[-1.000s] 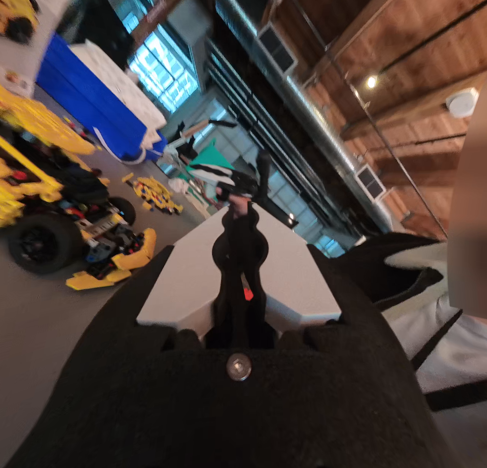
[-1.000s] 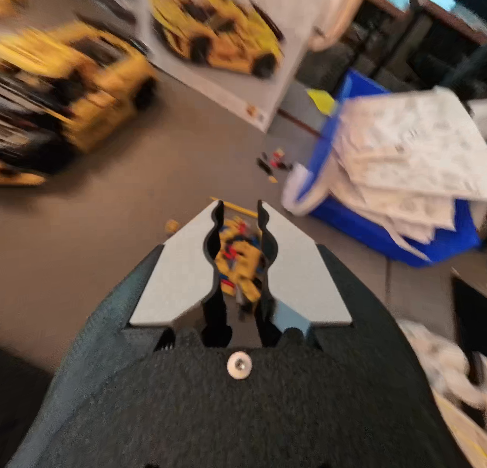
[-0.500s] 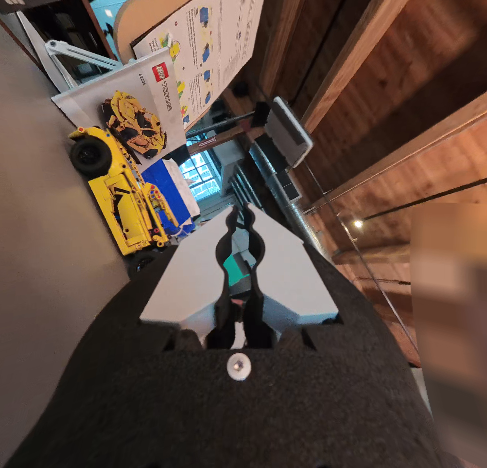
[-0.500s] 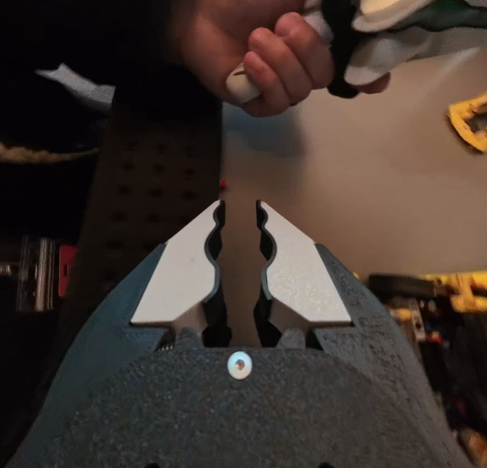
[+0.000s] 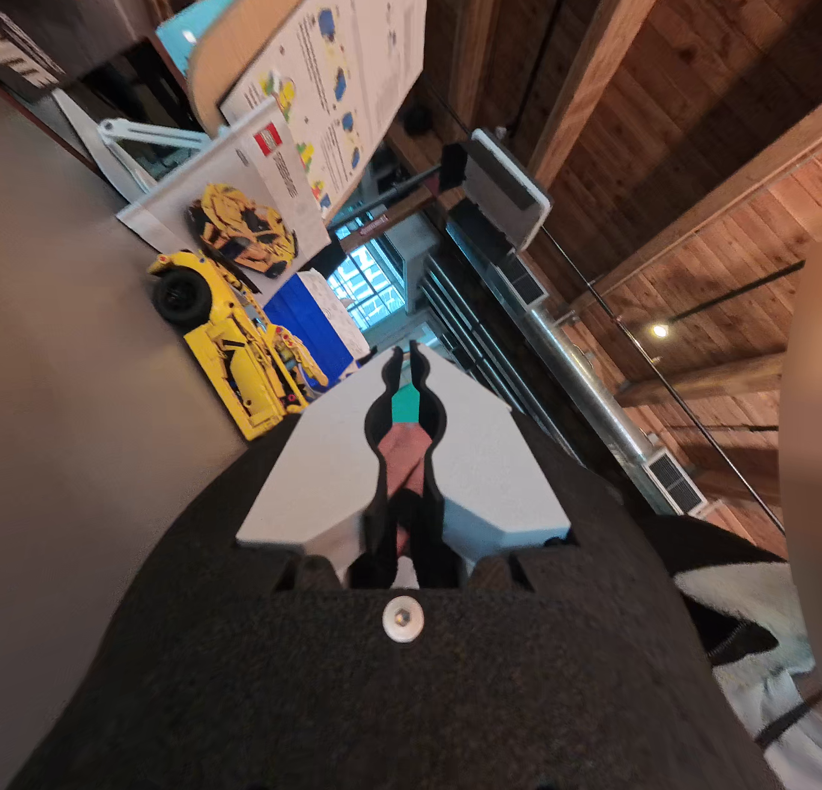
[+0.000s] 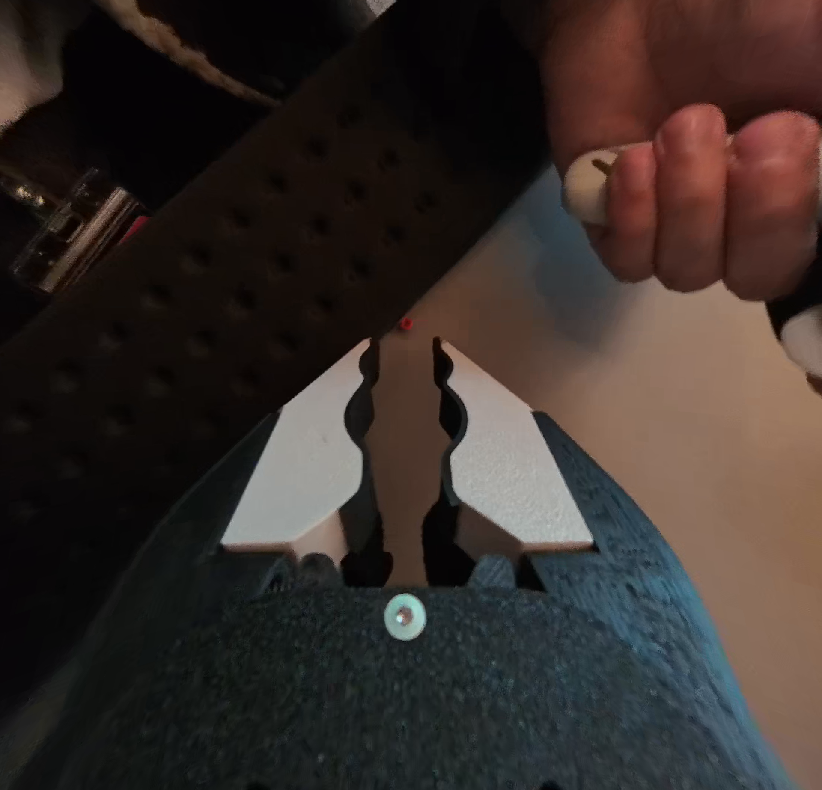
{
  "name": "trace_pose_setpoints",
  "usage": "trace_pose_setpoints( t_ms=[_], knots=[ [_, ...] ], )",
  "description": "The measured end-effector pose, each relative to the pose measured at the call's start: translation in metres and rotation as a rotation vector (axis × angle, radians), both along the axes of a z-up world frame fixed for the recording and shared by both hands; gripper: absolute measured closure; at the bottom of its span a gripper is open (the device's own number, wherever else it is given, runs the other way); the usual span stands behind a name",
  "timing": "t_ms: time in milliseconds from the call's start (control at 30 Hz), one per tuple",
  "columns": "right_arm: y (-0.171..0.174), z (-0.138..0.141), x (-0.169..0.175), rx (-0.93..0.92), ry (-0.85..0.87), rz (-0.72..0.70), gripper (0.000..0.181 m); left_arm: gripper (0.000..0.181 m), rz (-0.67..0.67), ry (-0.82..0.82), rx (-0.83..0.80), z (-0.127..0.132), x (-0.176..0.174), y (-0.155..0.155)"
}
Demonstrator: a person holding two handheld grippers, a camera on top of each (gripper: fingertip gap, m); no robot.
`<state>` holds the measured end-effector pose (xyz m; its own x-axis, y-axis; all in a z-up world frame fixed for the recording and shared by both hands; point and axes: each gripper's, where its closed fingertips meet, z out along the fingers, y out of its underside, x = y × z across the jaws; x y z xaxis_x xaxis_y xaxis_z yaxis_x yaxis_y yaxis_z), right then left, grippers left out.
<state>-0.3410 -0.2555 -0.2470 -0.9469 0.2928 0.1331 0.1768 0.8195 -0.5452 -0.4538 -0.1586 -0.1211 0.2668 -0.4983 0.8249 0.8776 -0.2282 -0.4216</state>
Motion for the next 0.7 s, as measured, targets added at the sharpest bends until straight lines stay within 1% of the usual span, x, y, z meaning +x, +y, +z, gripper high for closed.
trace_pose_setpoints(
  t_ms=[100,200,300,367,433,467,533,633,700],
  knots=[
    [-0.003,-0.007,-0.007,0.061,0.022,0.044,0.164,0.178,-0.021,0.055,0.011,0.002,0.009,0.000],
    [-0.011,-0.013,-0.014,0.102,0.109,0.083,0.177,0.178,-0.019,0.082,0.012,0.003,0.012,0.000],
    [-0.012,-0.014,-0.018,0.146,0.187,0.090,0.178,0.178,-0.022,0.058,0.014,0.003,0.010,0.000],
    [-0.012,-0.014,-0.019,0.132,0.165,0.081,0.178,0.178,-0.018,0.045,0.012,0.003,0.008,0.000],
    [-0.012,-0.013,-0.017,0.102,0.103,0.053,0.179,0.178,-0.017,0.040,0.013,0.003,0.007,0.000],
    [-0.011,-0.011,-0.017,0.082,0.079,0.025,0.181,0.178,-0.017,0.039,0.014,0.003,0.007,-0.001],
    [-0.011,0.003,-0.017,0.003,0.067,-0.024,0.181,0.178,-0.017,0.039,0.012,0.003,0.006,-0.001],
    [0.001,0.030,-0.012,-0.081,0.122,-0.104,0.181,0.178,-0.006,0.036,0.006,0.001,0.004,-0.002],
    [0.010,0.039,-0.011,-0.116,0.139,-0.191,0.181,0.178,-0.006,0.029,0.008,0.002,0.003,-0.001]
  ],
)
